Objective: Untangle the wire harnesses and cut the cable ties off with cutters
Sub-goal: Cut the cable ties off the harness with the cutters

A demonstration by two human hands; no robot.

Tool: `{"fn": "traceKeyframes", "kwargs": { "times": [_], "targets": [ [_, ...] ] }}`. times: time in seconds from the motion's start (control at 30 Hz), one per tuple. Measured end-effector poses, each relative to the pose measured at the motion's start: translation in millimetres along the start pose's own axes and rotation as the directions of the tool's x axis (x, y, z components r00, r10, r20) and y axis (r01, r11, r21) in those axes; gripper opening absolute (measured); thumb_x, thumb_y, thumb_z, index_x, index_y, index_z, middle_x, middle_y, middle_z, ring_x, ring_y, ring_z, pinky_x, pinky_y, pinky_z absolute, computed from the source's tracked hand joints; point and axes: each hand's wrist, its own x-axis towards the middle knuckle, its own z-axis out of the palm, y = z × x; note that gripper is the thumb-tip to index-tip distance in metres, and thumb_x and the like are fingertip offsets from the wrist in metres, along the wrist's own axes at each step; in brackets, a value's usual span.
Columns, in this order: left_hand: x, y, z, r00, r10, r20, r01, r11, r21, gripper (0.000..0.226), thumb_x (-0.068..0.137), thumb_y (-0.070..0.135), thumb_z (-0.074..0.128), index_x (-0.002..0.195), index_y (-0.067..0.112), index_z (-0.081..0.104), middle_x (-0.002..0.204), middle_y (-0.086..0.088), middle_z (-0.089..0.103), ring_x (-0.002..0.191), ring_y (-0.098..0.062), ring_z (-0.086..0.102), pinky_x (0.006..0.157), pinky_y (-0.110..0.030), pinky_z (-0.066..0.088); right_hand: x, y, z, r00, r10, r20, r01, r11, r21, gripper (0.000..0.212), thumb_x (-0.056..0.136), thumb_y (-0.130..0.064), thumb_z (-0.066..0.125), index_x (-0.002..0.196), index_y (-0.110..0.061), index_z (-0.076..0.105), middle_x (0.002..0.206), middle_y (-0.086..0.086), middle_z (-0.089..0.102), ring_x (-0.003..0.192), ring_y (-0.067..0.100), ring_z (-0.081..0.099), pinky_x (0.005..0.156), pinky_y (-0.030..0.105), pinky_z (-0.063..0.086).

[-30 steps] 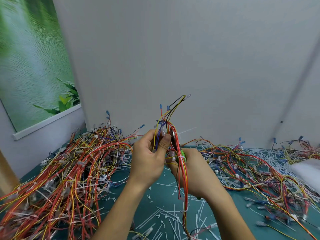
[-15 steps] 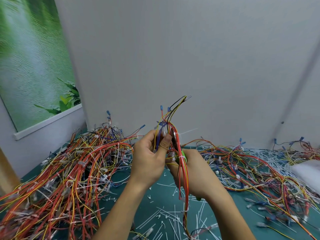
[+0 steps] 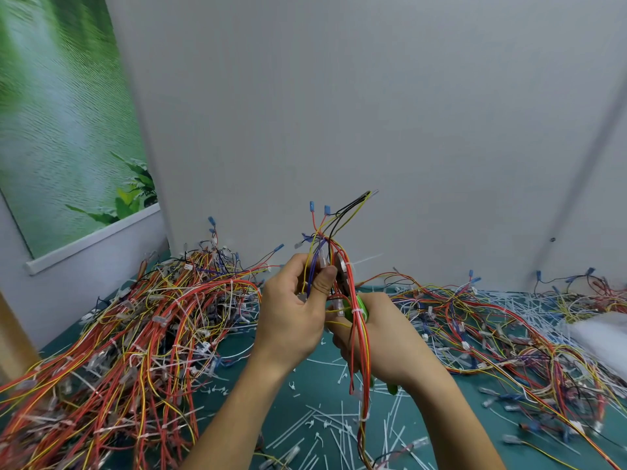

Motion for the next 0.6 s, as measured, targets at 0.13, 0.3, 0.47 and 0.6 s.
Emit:
{"fn": "traceKeyframes", "kwargs": {
  "times": [0.13, 0.3, 0.47, 0.6],
  "targets": [
    [0.6, -1.2, -1.4, 1.0, 0.021, 0.007, -0.021, 0.999, 0.036, 0.017, 0.098, 0.038, 0.063, 0.095, 0.022, 0.067, 0.083, 0.0, 0.07, 0.075, -0.02, 0.069, 0.063, -0.017, 0.054, 2.4, 5.3, 0.6, 0.999, -0.039, -0.018, 0.038, 0.998, -0.043, 0.038, 0.091, -0.034, 0.061, 0.075, -0.002, 0.049, 0.062, 0.018, 0.051, 0.051, 0.019, 0.044, 0.047, 0.036, 0.045],
    [0.5, -1.1, -3.4, 0.999, 0.033, 0.031, -0.035, 0.997, 0.063, 0.018, 0.098, 0.042, 0.061, 0.098, 0.024, 0.066, 0.083, -0.003, 0.07, 0.076, -0.025, 0.068, 0.066, -0.036, 0.058, 5.5, 12.9, 3.0, 0.996, -0.075, -0.05, 0.071, 0.994, -0.085, 0.038, 0.093, -0.034, 0.063, 0.065, -0.017, 0.045, 0.05, -0.006, 0.039, 0.046, 0.009, 0.028, 0.042, 0.019, 0.029],
    [0.6, -0.9, -6.9, 0.998, 0.041, 0.051, -0.046, 0.992, 0.118, 0.021, 0.098, 0.045, 0.059, 0.102, 0.026, 0.066, 0.085, -0.002, 0.07, 0.078, -0.027, 0.066, 0.072, -0.052, 0.054, 3.7, 13.3, 2.2, 0.996, -0.086, -0.034, 0.082, 0.991, -0.11, 0.039, 0.094, -0.035, 0.062, 0.064, -0.023, 0.041, 0.049, -0.008, 0.035, 0.046, 0.008, 0.026, 0.041, 0.02, 0.028],
    [0.7, 0.3, -7.6, 0.998, 0.031, 0.057, -0.038, 0.992, 0.121, 0.02, 0.097, 0.047, 0.059, 0.101, 0.028, 0.066, 0.084, 0.0, 0.07, 0.076, -0.025, 0.066, 0.072, -0.049, 0.054, 3.1, 12.0, 1.8, 0.998, -0.059, -0.019, 0.057, 0.993, -0.103, 0.037, 0.096, -0.034, 0.058, 0.071, -0.013, 0.043, 0.054, -0.006, 0.035, 0.048, 0.01, 0.029, 0.046, 0.029, 0.036]
  ]
}}
